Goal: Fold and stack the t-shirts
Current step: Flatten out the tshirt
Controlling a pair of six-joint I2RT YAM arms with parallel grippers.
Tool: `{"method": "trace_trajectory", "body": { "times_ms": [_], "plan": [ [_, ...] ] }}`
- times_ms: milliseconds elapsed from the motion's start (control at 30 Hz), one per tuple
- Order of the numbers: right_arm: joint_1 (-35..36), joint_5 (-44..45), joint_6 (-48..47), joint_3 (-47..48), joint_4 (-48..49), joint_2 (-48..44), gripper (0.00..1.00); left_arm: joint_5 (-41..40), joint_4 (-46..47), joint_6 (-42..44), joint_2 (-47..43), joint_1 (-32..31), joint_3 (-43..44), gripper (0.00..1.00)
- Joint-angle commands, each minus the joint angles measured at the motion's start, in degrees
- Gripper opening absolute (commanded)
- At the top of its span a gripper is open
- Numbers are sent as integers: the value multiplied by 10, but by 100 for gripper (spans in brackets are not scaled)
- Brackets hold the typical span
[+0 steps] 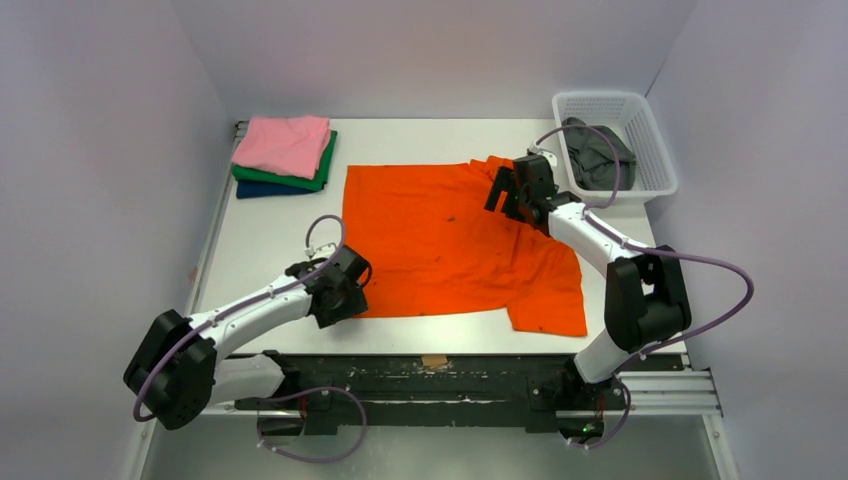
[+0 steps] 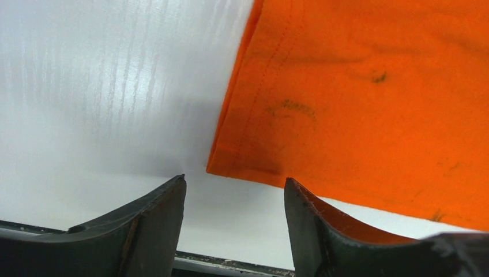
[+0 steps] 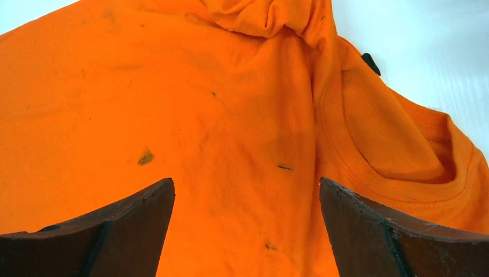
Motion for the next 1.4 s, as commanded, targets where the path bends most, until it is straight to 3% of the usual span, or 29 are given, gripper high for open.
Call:
{"method": "trace_trajectory", "body": {
  "times_ms": [0, 133, 267, 333, 400, 433, 667, 767, 867, 1033, 1100, 1367],
  "plan": [
    [1, -7, 8, 13, 5, 3, 93, -46, 17, -70, 18, -2, -5, 59],
    [2, -9, 7, 11, 7, 1, 93, -51, 27, -99, 44, -1, -6, 54],
    [1, -12, 6, 12, 5, 2, 93, -37, 36, -109, 84, -1, 1, 37],
    [2, -10, 6, 13, 3, 2, 93, -20, 48, -104, 97, -1, 4, 26],
    [2, -8, 6, 14, 3, 3, 93, -5, 67, -95, 107, -2, 1, 2],
    [2, -8, 6, 14, 3, 3, 93, 2, 73, -90, 111, -1, 0, 0],
    [1, 4, 6, 20, -7, 8, 93, -57, 54, -55, 97, 11, 33, 0],
    [2, 10, 2, 22, -11, 7, 93, -58, 62, -12, 92, 83, 43, 0],
    [2, 12, 1, 22, -14, 3, 93, -6, 143, 34, 84, 146, 28, 0],
    [13, 25, 12, 31, -52, -9, 93, -86, 77, 61, 107, 183, 110, 0],
    [16, 27, 20, 20, -66, -19, 92, -65, 90, 74, 118, 219, 120, 0],
    [42, 56, 74, -66, -212, -117, 89, -49, 117, 95, 139, 268, 117, 0]
  ]
}}
